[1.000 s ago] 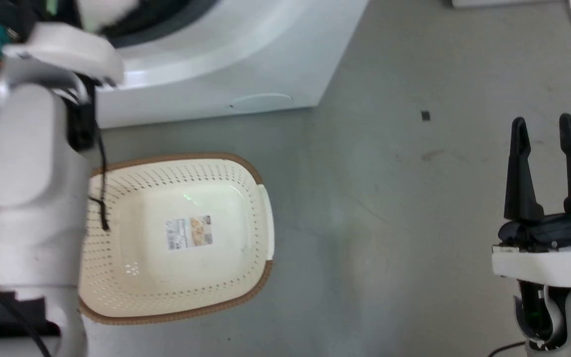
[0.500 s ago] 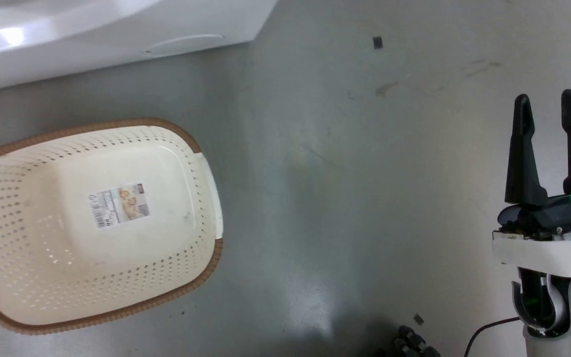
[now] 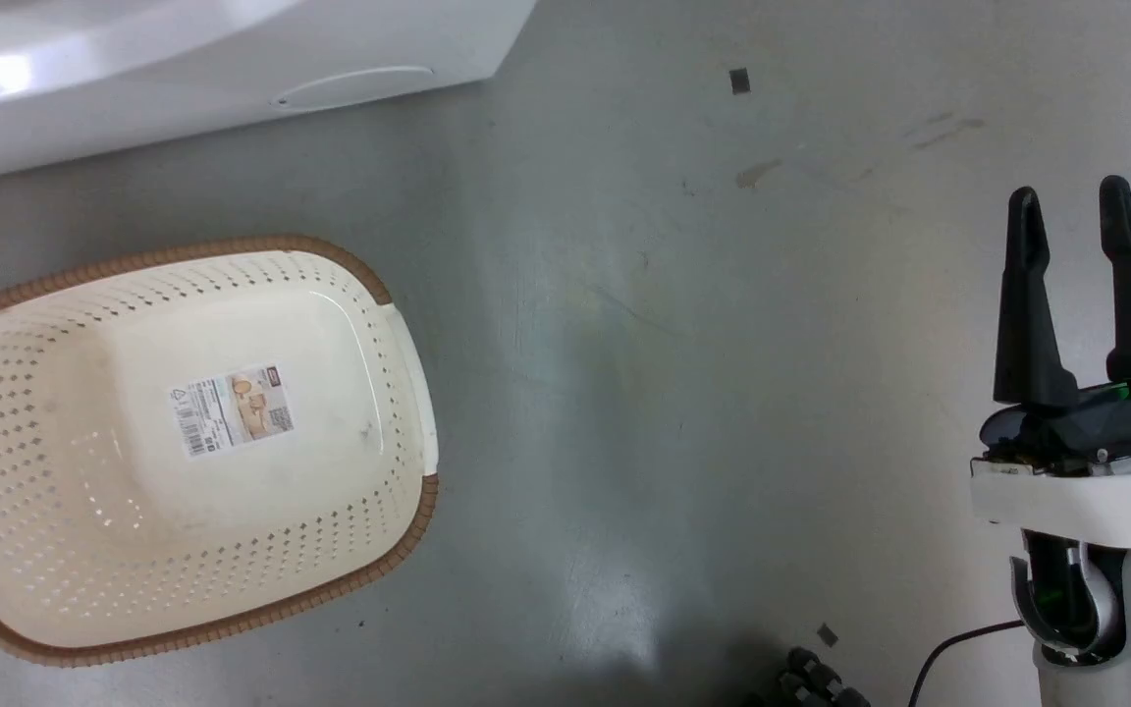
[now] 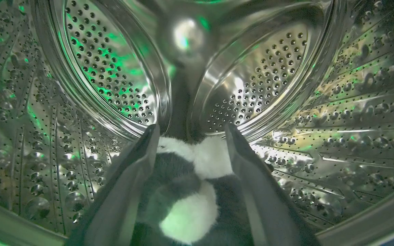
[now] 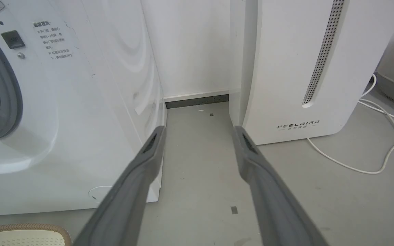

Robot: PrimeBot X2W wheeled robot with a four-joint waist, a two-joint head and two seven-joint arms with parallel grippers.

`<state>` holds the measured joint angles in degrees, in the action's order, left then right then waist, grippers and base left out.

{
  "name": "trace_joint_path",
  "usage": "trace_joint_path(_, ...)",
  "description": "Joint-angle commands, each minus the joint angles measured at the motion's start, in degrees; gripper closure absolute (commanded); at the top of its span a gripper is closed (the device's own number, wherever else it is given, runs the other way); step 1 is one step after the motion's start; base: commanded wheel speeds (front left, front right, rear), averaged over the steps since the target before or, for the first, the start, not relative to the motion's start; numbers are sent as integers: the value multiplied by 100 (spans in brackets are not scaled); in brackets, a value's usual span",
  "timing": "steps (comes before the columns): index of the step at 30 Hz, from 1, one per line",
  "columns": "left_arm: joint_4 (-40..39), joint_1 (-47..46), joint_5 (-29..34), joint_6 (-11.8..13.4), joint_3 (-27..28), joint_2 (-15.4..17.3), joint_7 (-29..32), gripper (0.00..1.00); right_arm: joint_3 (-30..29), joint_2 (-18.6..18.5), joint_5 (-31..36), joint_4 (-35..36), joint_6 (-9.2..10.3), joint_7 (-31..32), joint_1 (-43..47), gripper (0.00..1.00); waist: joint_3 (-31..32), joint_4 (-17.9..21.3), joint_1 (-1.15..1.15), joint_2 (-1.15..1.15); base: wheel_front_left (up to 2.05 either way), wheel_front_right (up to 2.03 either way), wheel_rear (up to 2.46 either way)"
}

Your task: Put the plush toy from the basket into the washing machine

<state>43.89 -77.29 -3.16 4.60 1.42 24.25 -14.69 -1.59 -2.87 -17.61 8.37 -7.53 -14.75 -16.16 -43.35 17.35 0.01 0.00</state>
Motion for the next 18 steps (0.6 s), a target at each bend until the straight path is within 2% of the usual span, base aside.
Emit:
trace_joint_path(1, -57, 210, -7, 21, 18, -42, -30, 0, -1, 0, 55, -18, 4, -25, -75, 0, 145, -70, -1, 0, 0, 0, 0)
trace_joint_path(4, -109, 556, -71, 48, 65, -158, -30, 0, 0, 0, 112, -54, 4, -25, -41, 0, 361, -167, -1, 0, 0, 0, 0)
trace_joint_path(8, -260, 1068, -165, 208, 228, -299, -30, 0, 38, 0, 204, -81, 4, -25, 5, 0, 663, -297, -1, 0, 0, 0, 0)
trace_joint_path(18, -1139, 2530, -238, 79, 305, -809, -30, 0, -19, 0, 474, -203, 4, -25, 208, 0, 1412, -709, -1, 0, 0, 0, 0)
